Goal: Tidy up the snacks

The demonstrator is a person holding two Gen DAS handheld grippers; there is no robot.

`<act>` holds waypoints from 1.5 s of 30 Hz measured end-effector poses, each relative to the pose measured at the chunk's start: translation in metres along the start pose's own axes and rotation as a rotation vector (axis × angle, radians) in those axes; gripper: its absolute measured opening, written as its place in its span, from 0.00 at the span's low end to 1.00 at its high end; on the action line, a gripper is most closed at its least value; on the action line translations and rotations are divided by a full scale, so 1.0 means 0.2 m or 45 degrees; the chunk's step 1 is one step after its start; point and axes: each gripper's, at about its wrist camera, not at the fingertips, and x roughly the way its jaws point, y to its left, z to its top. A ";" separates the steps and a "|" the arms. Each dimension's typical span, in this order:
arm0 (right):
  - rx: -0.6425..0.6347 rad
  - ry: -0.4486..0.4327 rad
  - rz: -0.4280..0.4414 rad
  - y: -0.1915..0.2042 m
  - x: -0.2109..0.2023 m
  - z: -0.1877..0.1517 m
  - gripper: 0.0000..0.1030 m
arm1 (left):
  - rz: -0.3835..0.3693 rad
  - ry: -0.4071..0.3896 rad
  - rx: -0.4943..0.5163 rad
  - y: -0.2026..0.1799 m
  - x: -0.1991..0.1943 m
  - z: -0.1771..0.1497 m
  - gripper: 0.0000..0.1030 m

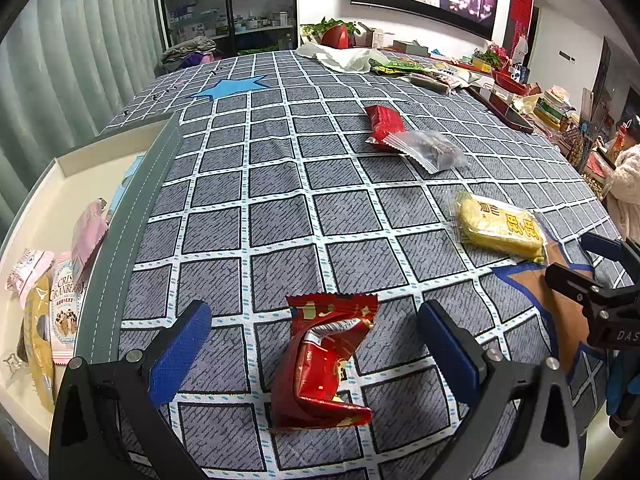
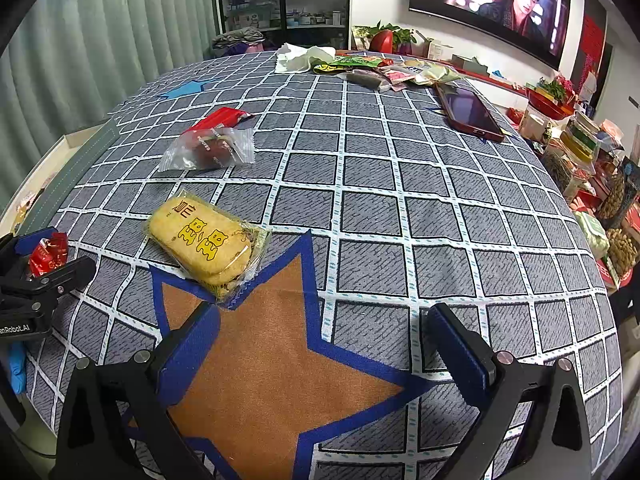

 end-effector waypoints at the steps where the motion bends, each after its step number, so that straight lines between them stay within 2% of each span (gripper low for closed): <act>1: 0.000 0.000 0.000 0.00 0.00 0.00 1.00 | -0.001 0.000 0.000 0.00 0.00 0.00 1.00; 18: -0.015 0.016 0.007 0.00 0.00 0.01 1.00 | 0.000 -0.001 0.000 0.00 0.00 -0.01 1.00; 22: -0.095 0.118 0.049 0.05 0.03 0.08 1.00 | 0.000 -0.001 0.000 0.00 0.00 -0.01 0.99; 25: -0.227 0.181 0.065 0.14 0.05 0.15 1.00 | 0.000 -0.001 0.000 0.00 0.00 -0.01 0.99; 30: -0.412 0.185 0.081 0.28 0.08 0.24 1.00 | 0.000 -0.001 0.000 0.00 0.00 -0.01 0.99; 34: -0.510 0.231 0.092 0.37 0.15 0.31 1.00 | 0.000 -0.001 0.000 0.00 0.00 -0.01 0.99; 41: -0.510 0.315 0.140 0.41 0.21 0.34 1.00 | 0.000 -0.001 0.000 0.00 0.00 -0.01 0.99; 45: -0.462 0.373 0.211 0.39 0.25 0.36 1.00 | 0.000 -0.001 0.000 0.00 0.00 -0.01 1.00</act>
